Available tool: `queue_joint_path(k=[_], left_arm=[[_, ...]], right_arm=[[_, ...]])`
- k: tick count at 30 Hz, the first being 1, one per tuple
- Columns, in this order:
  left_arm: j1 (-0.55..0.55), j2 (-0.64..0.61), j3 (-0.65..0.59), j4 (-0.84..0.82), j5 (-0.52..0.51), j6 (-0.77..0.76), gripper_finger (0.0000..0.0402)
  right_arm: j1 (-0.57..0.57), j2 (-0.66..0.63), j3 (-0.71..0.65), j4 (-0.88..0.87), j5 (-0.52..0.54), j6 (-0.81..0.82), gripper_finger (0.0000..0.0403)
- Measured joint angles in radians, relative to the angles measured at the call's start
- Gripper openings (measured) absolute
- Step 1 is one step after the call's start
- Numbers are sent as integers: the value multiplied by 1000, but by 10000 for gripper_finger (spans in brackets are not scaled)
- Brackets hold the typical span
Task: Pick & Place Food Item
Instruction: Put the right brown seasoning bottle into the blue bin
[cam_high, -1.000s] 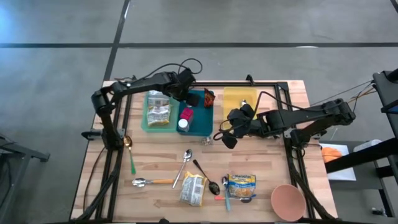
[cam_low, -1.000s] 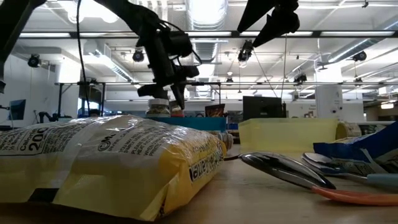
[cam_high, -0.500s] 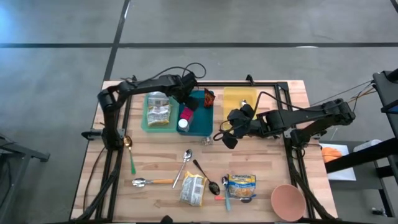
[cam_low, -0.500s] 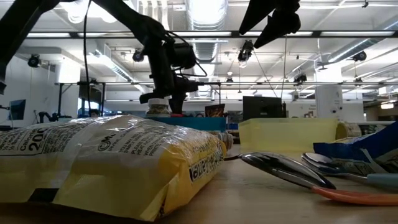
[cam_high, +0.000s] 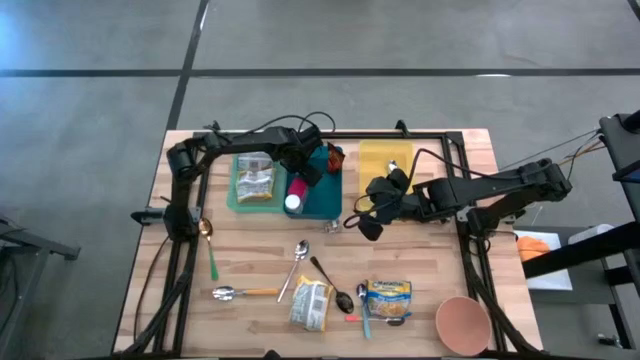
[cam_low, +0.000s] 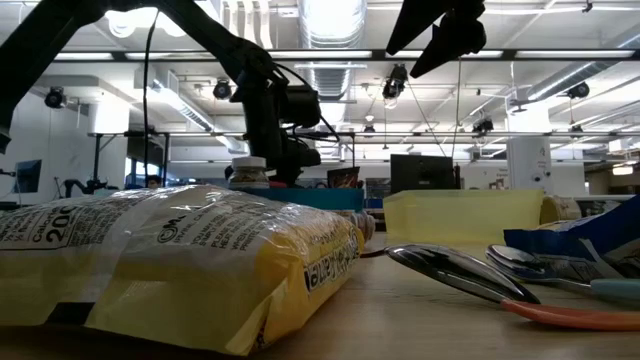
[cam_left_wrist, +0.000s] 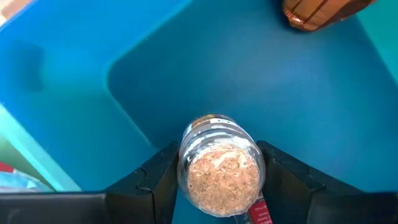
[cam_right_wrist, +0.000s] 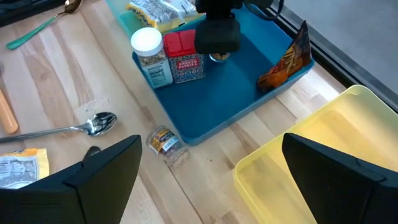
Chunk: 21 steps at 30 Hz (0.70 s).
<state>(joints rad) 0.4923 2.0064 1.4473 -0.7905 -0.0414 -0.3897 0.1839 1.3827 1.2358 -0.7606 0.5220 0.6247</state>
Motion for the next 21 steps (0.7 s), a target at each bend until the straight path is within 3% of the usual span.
queue_joint_path(k=[8,21], left_arm=[[0,0,-2,0,0,0,221],[1,-7,-8,-29,28,-14,229]], right_arm=[[6,0,0,-1,0,0,383],[6,0,-3,-15,0,4,383]])
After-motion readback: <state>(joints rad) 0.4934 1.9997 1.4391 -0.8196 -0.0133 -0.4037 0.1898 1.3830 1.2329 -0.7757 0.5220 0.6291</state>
